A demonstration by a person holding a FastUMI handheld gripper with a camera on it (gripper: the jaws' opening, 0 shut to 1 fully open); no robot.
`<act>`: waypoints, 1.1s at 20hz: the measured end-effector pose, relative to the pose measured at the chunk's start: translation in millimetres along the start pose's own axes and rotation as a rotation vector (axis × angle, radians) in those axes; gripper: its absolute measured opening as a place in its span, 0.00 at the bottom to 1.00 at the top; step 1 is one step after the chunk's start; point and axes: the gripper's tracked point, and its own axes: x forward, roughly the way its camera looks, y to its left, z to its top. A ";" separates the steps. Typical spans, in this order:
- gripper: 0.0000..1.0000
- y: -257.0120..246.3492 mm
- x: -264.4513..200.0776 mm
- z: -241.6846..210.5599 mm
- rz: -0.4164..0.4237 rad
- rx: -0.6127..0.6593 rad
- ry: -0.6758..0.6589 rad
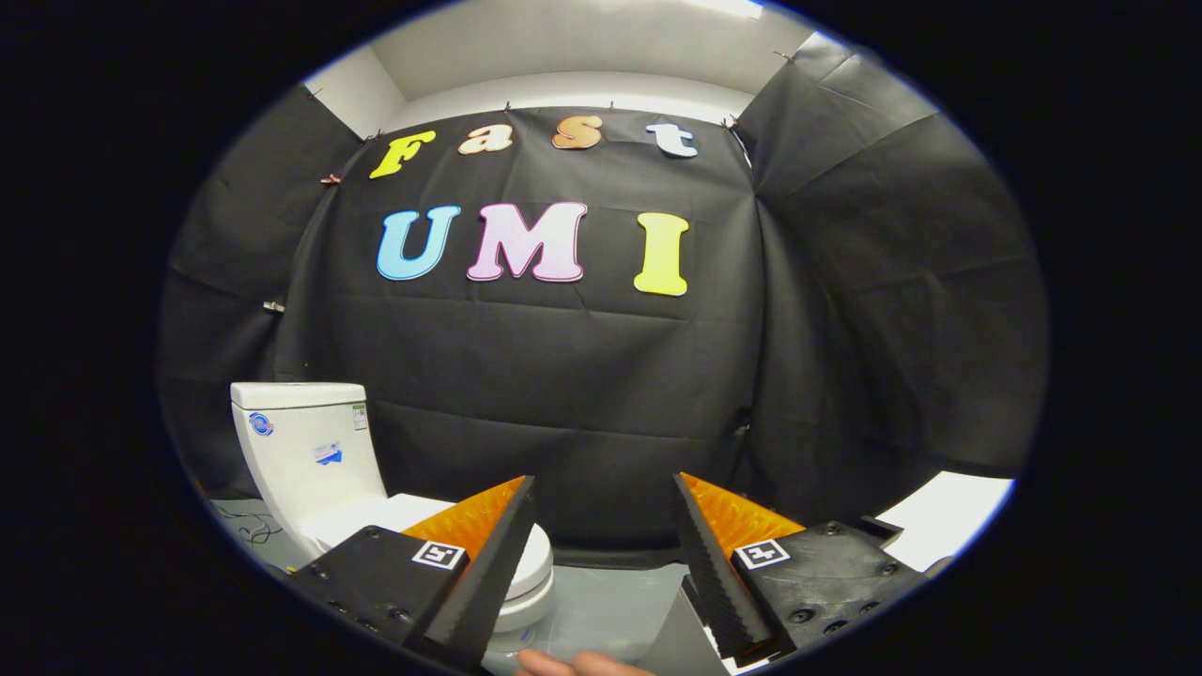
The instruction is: Open the toilet lid.
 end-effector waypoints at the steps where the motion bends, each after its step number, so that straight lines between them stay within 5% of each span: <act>1: 0.89 -0.4 0.1 -0.7 -0.003 0.006 0.004; 11: 0.89 6.3 0.1 -4.3 0.019 0.027 0.022; 19: 0.88 65.2 21.5 -40.6 0.153 0.026 0.185; 22: 0.89 79.8 39.1 -81.6 0.191 0.073 0.342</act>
